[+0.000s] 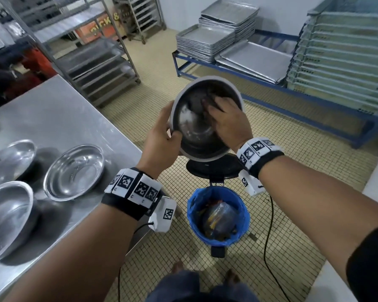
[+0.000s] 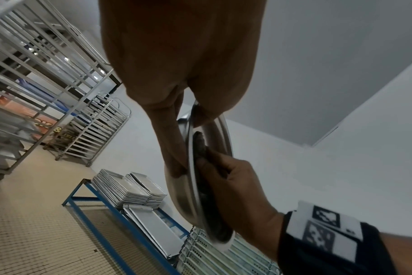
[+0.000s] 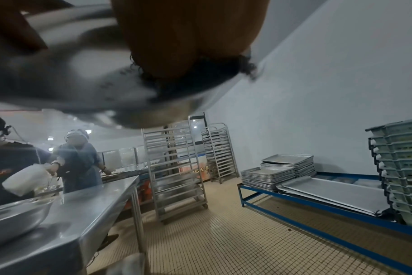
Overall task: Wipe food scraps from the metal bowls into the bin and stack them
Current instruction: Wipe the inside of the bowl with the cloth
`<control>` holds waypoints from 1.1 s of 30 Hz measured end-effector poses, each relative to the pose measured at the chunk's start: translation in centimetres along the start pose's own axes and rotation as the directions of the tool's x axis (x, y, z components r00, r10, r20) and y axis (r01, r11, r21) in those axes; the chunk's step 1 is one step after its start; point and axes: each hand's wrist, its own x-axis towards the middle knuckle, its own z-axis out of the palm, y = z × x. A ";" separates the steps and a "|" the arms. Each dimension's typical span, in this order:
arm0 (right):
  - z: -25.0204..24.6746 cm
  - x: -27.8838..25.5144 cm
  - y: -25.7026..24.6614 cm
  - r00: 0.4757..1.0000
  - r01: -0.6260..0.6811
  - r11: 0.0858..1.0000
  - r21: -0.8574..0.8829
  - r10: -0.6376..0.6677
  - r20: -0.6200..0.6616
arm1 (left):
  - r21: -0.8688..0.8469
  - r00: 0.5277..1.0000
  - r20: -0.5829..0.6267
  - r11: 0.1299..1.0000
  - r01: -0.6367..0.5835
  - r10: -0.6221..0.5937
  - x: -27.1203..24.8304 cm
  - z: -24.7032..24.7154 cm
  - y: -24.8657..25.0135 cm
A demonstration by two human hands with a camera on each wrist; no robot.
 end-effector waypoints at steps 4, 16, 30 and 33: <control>0.0 -0.4 -0.9 0.997 0.038 0.999 -0.033 -0.036 0.073 | -0.123 1.000 0.005 0.992 0.025 -0.024 -0.2 -0.8 0.8; -1.2 -1.4 -2.2 0.988 -0.155 0.964 0.214 0.151 0.036 | -0.159 0.993 0.002 0.980 0.118 -0.119 -0.7 -1.3 0.4; 0.7 -1.1 -5.4 0.955 0.135 0.964 0.231 -0.189 0.228 | -0.289 0.983 0.057 0.940 0.184 -0.174 -1.1 -1.4 0.0; 0.4 -2.6 -5.0 0.897 0.016 0.973 0.232 -0.116 0.427 | -0.273 0.987 0.026 0.949 0.157 -0.156 -0.7 -2.4 0.1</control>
